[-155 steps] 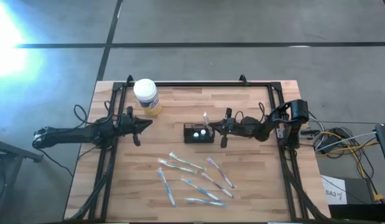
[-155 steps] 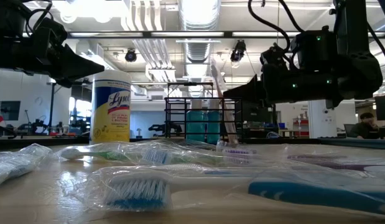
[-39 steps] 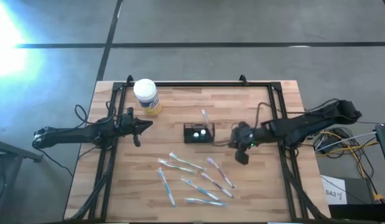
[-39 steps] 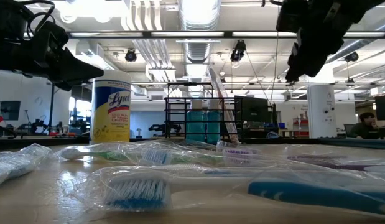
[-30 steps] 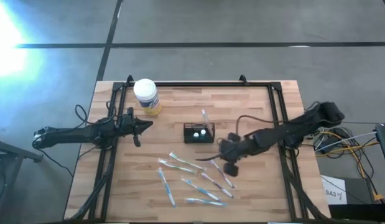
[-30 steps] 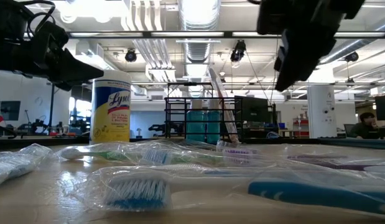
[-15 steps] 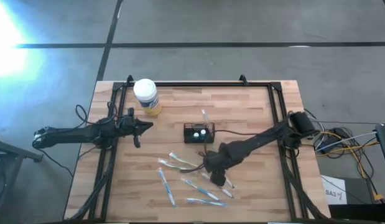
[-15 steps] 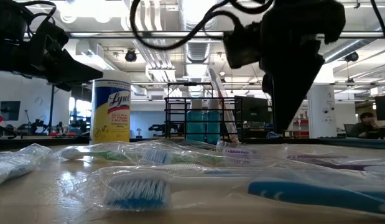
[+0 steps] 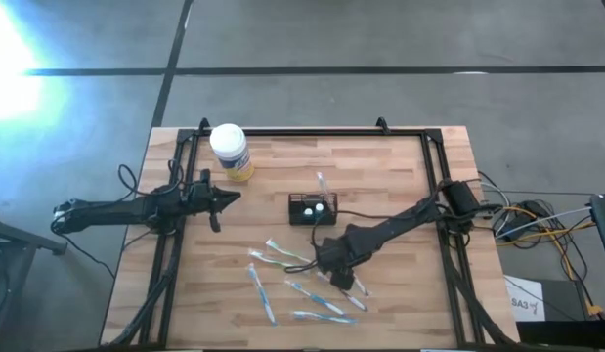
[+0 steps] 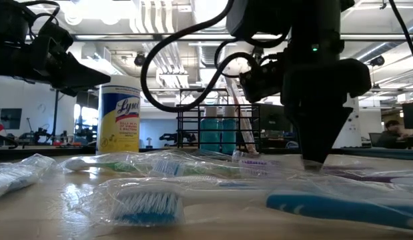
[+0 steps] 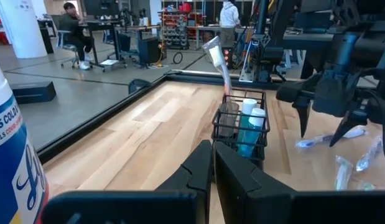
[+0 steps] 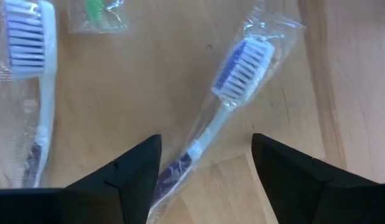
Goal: Pick & Place toothbrushing station
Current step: Put the top purple toothbrush into the wire organizer
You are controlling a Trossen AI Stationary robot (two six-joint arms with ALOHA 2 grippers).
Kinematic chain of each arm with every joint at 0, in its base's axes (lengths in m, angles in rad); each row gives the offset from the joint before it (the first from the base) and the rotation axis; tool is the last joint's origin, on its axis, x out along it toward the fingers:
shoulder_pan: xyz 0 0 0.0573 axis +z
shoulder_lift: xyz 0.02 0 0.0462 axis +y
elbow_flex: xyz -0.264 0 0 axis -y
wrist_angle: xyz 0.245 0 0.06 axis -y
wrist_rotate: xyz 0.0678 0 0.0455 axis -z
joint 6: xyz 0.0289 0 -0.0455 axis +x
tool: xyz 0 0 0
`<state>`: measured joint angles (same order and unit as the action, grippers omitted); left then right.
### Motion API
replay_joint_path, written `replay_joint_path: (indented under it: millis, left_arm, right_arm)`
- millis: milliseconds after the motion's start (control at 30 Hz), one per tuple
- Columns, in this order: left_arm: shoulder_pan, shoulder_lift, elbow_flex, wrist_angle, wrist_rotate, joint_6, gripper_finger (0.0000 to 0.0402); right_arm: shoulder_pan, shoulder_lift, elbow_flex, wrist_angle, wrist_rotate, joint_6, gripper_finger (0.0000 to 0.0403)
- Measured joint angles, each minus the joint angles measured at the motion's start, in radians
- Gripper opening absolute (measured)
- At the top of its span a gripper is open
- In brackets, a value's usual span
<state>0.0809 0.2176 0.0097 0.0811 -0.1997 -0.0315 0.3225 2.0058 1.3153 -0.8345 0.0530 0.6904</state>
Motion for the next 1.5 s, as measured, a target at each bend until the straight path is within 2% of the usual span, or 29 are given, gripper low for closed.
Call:
replay_joint_path:
  millis: [167, 433, 500, 700, 933, 1067, 1300, 1500]
  left_arm:
    - [0.000, 0.000, 0.000, 0.000, 0.000, -0.001, 0.0023]
    - [0.000, 0.000, 0.000, 0.000, 0.000, -0.002, 0.0023]
    - [0.000, 0.000, 0.000, 0.000, 0.000, -0.002, 0.0023]
    - [0.000, 0.000, 0.000, 0.001, 0.000, -0.002, 0.0023]
    - [0.000, 0.000, 0.000, 0.001, 0.000, -0.002, 0.0023]
    - [0.000, 0.000, 0.001, 0.001, 0.000, -0.002, 0.0023]
    - [0.000, 0.000, 0.001, 0.001, 0.000, -0.002, 0.0023]
    - [0.000, 0.000, 0.001, 0.001, 0.000, -0.002, 0.0023]
  right_arm:
    - [0.000, -0.007, -0.002, 0.008, -0.001, -0.011, 0.0197]
    - [-0.002, -0.070, -0.008, -0.007, 0.087, -0.036, 0.0044]
    - [0.000, -0.085, -0.008, -0.004, 0.102, -0.057, 0.0018]
    - [0.010, -0.204, -0.008, 0.000, 0.180, -0.079, 0.0009]
    - [0.081, -0.439, -0.016, 0.049, 0.318, -0.109, 0.0008]
    - [0.092, -0.475, -0.045, 0.058, 0.376, -0.047, 0.0008]
    - [0.054, -0.395, -0.113, 0.052, 0.272, 0.048, 0.0014]
    - [0.006, -0.315, -0.112, 0.061, 0.155, 0.075, 0.0076]
